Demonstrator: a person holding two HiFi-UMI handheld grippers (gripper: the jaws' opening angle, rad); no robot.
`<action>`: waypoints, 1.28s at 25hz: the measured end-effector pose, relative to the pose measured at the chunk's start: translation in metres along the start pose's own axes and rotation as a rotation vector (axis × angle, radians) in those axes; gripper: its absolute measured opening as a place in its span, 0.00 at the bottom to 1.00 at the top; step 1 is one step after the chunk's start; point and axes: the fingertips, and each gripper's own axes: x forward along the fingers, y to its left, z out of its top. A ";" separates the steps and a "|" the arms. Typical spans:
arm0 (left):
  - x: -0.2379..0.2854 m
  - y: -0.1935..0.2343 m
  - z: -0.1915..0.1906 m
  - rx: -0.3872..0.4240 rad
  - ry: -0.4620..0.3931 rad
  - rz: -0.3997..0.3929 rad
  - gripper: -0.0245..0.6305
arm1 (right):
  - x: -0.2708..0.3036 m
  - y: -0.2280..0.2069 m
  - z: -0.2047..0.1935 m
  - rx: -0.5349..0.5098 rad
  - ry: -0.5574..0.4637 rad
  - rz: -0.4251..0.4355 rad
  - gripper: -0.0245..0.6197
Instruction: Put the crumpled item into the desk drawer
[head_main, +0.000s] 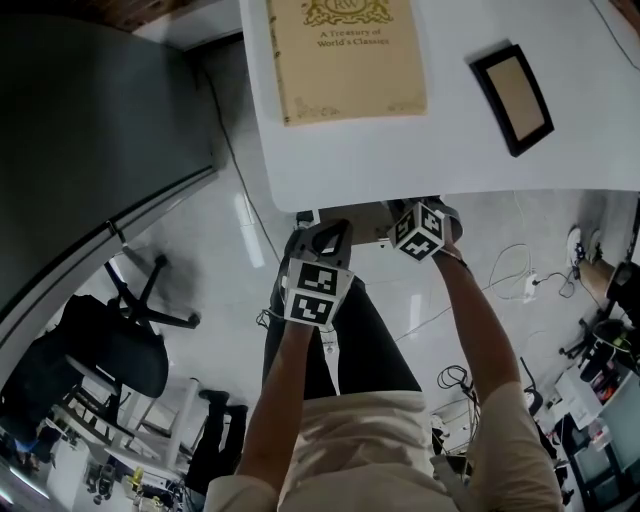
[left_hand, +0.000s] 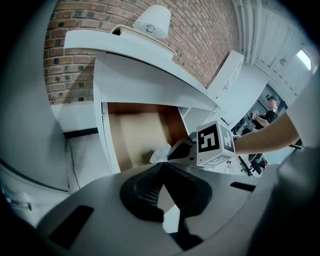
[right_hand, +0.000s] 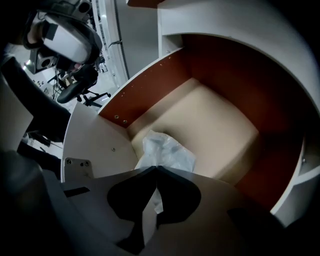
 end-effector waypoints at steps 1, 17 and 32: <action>-0.001 0.002 -0.002 -0.004 0.001 0.003 0.06 | 0.002 0.001 0.002 -0.027 0.002 0.000 0.08; -0.023 0.030 -0.020 -0.054 -0.029 0.053 0.06 | 0.029 0.024 0.021 -0.270 0.070 0.098 0.12; -0.037 0.013 -0.015 0.011 -0.015 0.013 0.06 | -0.013 0.013 0.030 -0.134 0.044 0.002 0.12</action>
